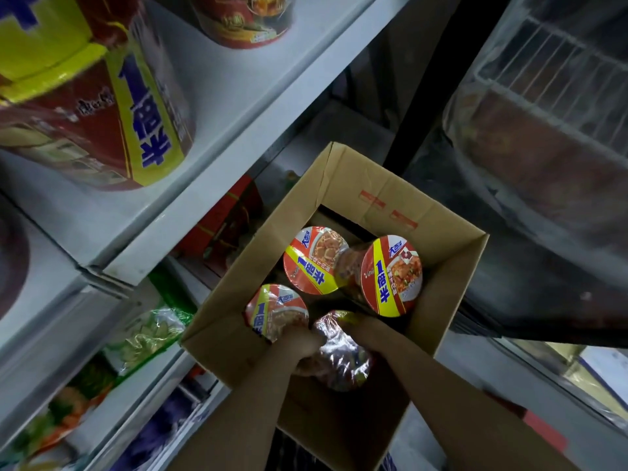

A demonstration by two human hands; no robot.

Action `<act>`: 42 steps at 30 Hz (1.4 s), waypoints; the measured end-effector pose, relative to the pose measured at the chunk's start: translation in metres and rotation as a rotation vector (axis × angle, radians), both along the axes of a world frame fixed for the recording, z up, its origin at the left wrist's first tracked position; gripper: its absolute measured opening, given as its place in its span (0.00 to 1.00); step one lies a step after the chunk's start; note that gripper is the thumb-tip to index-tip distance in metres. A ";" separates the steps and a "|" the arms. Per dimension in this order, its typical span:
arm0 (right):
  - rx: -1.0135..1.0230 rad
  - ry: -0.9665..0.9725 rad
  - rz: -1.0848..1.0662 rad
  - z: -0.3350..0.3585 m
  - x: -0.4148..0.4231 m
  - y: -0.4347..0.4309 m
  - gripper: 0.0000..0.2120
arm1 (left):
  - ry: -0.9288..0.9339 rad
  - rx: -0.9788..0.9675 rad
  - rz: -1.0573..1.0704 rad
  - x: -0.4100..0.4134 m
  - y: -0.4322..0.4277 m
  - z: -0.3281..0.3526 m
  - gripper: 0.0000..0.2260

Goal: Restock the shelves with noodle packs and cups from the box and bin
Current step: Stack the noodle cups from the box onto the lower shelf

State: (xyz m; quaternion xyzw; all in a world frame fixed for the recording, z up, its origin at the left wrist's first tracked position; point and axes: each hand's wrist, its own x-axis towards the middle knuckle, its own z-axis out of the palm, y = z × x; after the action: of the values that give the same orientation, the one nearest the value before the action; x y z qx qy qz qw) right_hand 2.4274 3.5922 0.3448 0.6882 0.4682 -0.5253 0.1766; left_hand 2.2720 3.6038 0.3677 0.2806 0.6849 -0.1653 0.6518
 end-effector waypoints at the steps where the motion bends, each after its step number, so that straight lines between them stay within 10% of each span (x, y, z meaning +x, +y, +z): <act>1: -0.009 -0.008 0.054 0.002 -0.004 0.000 0.35 | -0.005 0.036 -0.012 -0.001 -0.002 -0.003 0.17; 9: -0.080 -0.042 -0.218 0.050 -0.009 0.007 0.50 | 0.117 0.489 -0.407 -0.012 -0.022 0.014 0.25; 16: 0.071 0.054 -0.135 0.069 0.012 -0.011 0.24 | 0.104 0.539 -0.296 -0.014 -0.055 0.032 0.13; 26: 0.184 0.557 -0.684 0.108 0.006 -0.024 0.10 | 0.167 0.701 0.032 -0.049 -0.040 0.028 0.16; 35: 0.232 0.811 -0.836 0.179 -0.011 -0.032 0.36 | 0.052 0.924 0.319 -0.065 -0.005 0.142 0.12; 42: 0.364 0.823 -0.730 0.227 -0.012 -0.043 0.38 | 0.006 0.984 0.356 -0.072 -0.022 0.183 0.11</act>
State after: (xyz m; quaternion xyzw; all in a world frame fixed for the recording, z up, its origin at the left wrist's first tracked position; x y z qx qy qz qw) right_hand 2.4156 3.5495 0.5721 0.5633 0.3135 -0.6876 -0.3341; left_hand 2.2002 3.5816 0.5510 0.4323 0.7206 0.2887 0.4588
